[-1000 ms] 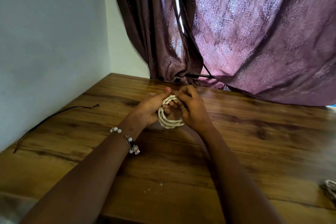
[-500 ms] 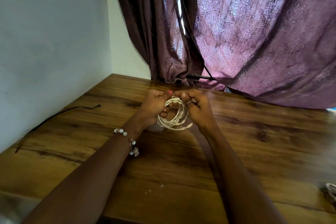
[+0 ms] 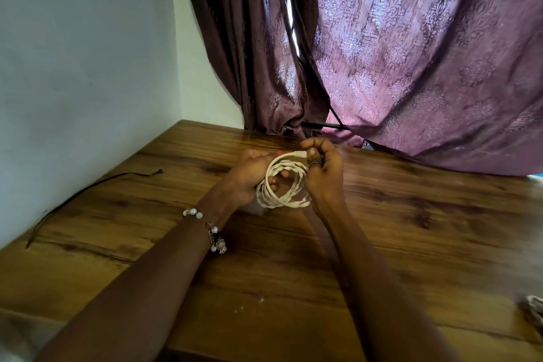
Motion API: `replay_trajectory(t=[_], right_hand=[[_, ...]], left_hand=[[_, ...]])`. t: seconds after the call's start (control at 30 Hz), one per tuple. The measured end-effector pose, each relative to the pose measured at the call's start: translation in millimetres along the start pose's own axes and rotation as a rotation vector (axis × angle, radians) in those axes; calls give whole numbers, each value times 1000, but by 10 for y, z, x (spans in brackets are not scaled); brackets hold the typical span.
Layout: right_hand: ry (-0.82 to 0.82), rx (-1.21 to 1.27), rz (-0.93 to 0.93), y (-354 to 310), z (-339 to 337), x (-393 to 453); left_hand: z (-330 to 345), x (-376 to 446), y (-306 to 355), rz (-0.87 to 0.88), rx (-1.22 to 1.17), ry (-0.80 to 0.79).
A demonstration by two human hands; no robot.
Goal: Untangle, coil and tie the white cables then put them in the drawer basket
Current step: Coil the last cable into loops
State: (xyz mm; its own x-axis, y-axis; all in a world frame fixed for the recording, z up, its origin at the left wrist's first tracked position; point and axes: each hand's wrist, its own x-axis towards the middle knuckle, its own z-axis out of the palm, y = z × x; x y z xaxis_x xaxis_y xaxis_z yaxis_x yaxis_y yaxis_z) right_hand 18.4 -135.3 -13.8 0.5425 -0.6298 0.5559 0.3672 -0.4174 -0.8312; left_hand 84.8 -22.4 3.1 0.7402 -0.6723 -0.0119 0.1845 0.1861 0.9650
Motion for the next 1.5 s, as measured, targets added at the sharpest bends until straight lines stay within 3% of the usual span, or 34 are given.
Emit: replay_trajectory(t=[0.17,0.37,0.5,0.63,0.7,0.83,1.0,1.23,1.37,1.5], right_hand=[[61,-121,-99,1,38,-30],[-185,-520,-373,47,-19,-43],[-245,-612,-465,23,-50,4],[-311,-650,-565,-31,-53,-22],[-359,-678,-605,-30,-15,-32],[-496,-604,-455,5,-17,-6],[-498,-494,-306,100,18,1],[-339,128,214,-89,62,-80],[-305,193,239,-150,76,-104],[-289,230,219,-193,69,-129]], left_hand=[[55,3,19,-63,-210,-7],[-68,149,34,-143,-346,-26],[-163,210,33,-125,-312,-15],[-60,140,-11,19,-82,174],[-11,133,-37,71,-45,197],[-48,136,-28,93,6,185],[-39,145,-68,121,26,232],[0,137,-57,174,-91,301],[36,88,-17,61,-162,235],[-7,37,56,-77,-145,71]])
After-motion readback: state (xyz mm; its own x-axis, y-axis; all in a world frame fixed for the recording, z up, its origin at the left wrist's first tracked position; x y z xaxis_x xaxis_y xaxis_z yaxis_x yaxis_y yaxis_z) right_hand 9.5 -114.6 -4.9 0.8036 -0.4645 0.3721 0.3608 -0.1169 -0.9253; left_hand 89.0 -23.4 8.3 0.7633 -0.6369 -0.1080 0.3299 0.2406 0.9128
